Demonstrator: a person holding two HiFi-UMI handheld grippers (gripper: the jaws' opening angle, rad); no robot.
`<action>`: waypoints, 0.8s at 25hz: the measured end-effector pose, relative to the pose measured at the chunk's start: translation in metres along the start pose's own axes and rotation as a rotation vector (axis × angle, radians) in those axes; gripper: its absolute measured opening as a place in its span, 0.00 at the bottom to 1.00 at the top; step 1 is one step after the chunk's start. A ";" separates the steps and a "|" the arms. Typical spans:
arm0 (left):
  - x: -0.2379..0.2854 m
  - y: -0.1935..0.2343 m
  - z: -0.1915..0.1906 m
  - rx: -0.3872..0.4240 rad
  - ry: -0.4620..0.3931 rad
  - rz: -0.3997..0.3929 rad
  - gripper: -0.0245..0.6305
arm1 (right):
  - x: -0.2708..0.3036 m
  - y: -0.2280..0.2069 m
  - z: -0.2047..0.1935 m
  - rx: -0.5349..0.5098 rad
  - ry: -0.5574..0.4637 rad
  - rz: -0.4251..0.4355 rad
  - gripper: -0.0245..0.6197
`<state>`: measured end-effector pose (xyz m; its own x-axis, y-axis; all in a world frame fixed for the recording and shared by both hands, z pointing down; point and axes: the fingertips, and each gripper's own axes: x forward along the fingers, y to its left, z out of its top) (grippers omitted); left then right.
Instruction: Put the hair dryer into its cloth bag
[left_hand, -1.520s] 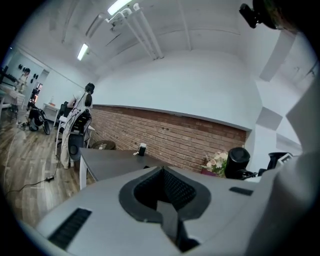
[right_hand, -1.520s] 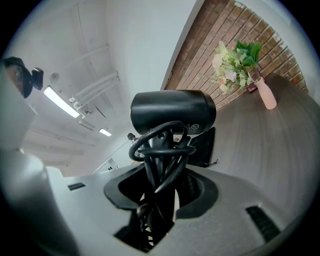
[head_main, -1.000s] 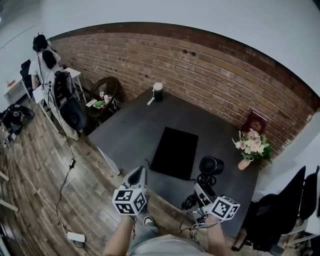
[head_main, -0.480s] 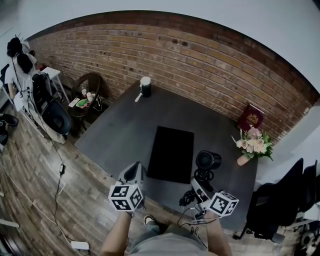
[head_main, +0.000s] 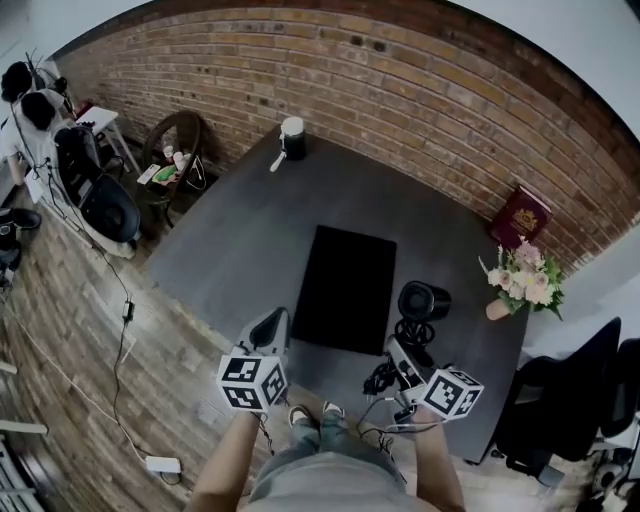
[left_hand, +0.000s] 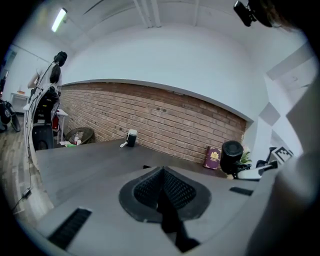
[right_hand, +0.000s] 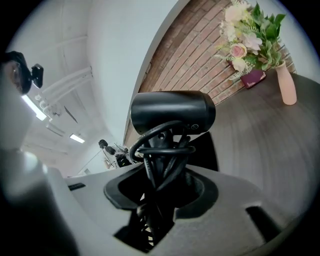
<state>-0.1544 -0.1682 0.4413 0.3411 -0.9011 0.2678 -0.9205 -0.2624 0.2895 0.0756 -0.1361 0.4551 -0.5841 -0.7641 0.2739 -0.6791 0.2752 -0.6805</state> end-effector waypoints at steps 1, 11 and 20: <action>0.001 0.002 -0.005 -0.006 0.009 0.005 0.05 | 0.002 -0.004 -0.002 0.006 0.006 -0.003 0.28; 0.017 0.012 -0.088 -0.069 0.177 0.025 0.05 | 0.004 -0.053 -0.051 0.095 0.121 -0.089 0.28; 0.025 0.017 -0.130 -0.061 0.269 0.011 0.05 | 0.009 -0.074 -0.073 0.129 0.157 -0.117 0.28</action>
<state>-0.1365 -0.1500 0.5721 0.3770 -0.7776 0.5032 -0.9140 -0.2245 0.3380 0.0881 -0.1209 0.5579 -0.5734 -0.6835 0.4517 -0.6899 0.1054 -0.7162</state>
